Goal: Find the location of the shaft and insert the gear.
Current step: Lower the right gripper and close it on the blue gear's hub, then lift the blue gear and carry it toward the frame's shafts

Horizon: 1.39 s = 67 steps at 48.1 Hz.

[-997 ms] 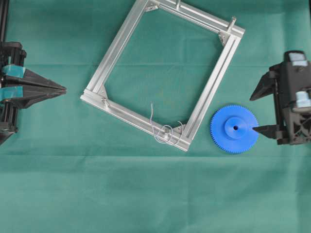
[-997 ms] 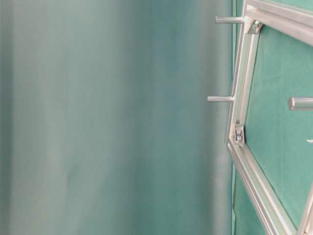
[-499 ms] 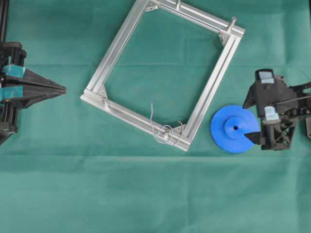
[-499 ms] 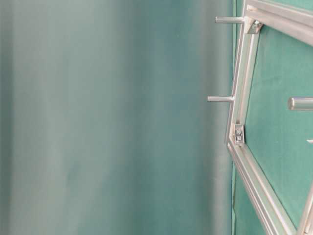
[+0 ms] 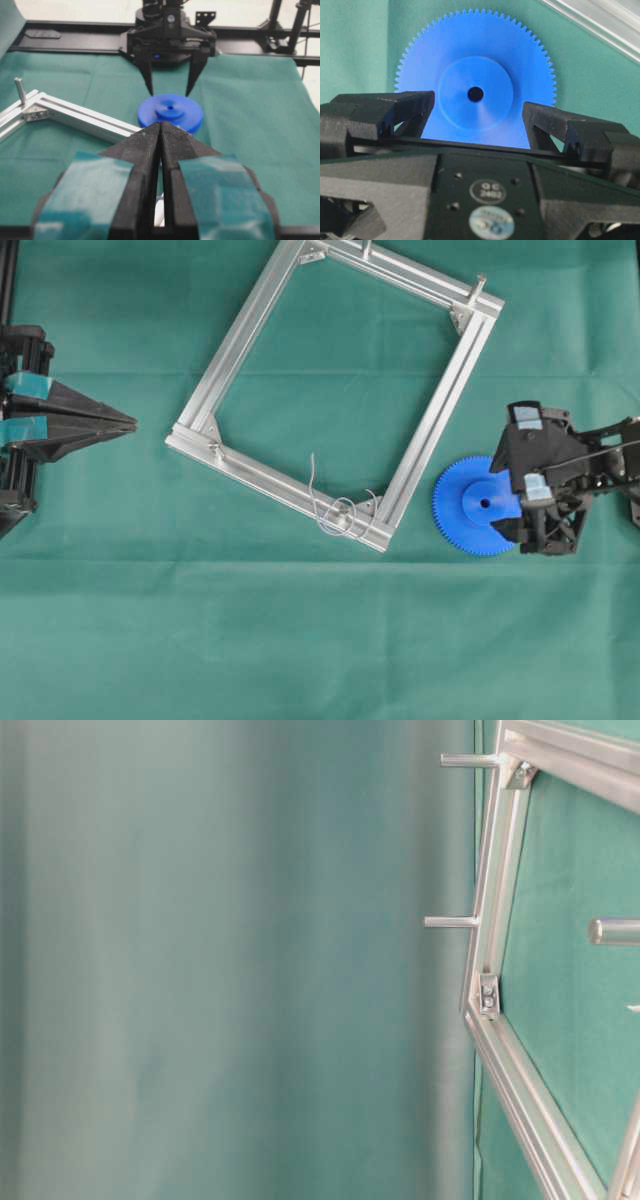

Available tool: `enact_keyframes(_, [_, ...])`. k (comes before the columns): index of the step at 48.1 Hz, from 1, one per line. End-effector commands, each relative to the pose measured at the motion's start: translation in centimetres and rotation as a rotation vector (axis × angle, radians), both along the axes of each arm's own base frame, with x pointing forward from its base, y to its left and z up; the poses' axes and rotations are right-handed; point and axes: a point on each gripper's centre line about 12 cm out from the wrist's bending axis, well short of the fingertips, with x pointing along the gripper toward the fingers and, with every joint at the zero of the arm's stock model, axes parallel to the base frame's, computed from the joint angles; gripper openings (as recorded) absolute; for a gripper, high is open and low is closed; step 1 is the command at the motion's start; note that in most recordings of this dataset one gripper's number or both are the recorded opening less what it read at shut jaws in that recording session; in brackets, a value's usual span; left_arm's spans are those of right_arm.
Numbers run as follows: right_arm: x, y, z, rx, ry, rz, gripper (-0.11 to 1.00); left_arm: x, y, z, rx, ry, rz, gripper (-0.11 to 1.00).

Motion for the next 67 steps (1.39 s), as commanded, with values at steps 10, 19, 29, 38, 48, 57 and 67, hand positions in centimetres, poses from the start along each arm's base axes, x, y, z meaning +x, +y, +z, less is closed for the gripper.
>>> enact_keyframes(10, [0.8,0.2,-1.0,-0.002,0.009,0.007,0.92,0.2,0.2,0.7,-0.001,-0.017,0.01,0.01])
enact_keyframes(19, [0.9,0.2,-1.4,-0.002,0.006,0.005,0.92,0.2,0.2,0.7,0.0,-0.017,0.009,0.01])
enact_keyframes(29, [1.1,0.2,-1.8,-0.002,0.011,0.005,0.92,0.2,0.2,0.7,-0.001,-0.017,0.01,0.01])
enact_keyframes(38, [1.1,0.2,-2.3,-0.004,0.027,0.005,0.92,0.2,0.2,0.7,-0.001,-0.017,0.01,0.01])
enact_keyframes(48, [1.0,0.2,-2.4,-0.005,0.03,0.006,0.92,0.2,0.2,0.7,-0.003,-0.017,0.01,0.01])
enact_keyframes(57, [0.9,0.2,-2.5,-0.005,0.033,0.006,0.92,0.2,0.2,0.7,-0.003,-0.017,0.01,0.01])
enact_keyframes(67, [0.8,0.2,-2.6,-0.005,0.037,0.006,0.92,0.2,0.2,0.7,-0.003,-0.017,0.01,0.01])
